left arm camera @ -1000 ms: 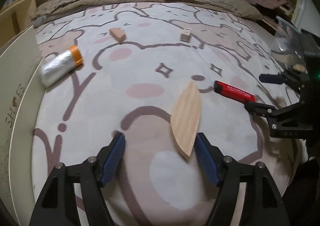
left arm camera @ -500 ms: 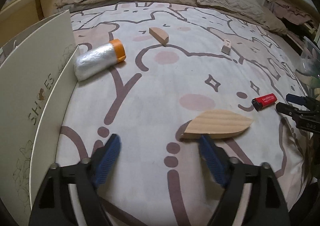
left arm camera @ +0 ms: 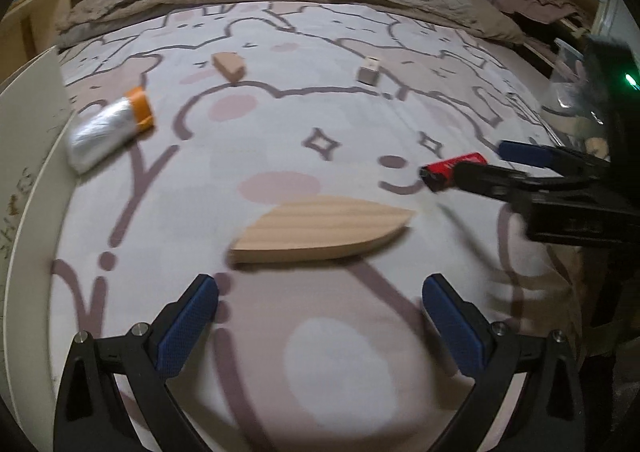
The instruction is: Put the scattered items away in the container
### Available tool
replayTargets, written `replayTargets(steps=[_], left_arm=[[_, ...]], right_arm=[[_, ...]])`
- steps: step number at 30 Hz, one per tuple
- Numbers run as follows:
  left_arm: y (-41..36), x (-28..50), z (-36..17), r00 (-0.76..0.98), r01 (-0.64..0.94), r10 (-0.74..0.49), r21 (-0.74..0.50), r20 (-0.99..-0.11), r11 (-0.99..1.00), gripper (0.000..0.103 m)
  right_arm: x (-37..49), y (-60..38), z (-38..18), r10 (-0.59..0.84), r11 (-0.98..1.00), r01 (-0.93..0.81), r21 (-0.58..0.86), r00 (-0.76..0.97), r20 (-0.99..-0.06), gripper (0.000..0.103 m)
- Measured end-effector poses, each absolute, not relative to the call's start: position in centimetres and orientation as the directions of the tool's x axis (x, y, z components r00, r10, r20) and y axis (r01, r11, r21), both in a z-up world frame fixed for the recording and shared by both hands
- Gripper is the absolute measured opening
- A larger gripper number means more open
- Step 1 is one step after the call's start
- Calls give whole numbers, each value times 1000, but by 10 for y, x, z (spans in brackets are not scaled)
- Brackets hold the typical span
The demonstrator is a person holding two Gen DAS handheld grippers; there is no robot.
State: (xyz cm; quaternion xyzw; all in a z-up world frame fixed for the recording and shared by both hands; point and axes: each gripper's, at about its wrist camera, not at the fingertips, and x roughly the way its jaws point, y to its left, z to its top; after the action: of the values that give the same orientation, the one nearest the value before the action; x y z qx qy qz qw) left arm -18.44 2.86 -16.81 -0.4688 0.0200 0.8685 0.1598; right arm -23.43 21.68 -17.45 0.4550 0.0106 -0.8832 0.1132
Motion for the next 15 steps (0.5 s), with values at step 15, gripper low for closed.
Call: replayTargets(steps=[15], left_arm=[[33, -194, -169, -526, -203, 317, -245, -789, -948, 103]], right_arm=[[-240, 219, -186, -82, -990, 141, 0, -579, -811, 81]])
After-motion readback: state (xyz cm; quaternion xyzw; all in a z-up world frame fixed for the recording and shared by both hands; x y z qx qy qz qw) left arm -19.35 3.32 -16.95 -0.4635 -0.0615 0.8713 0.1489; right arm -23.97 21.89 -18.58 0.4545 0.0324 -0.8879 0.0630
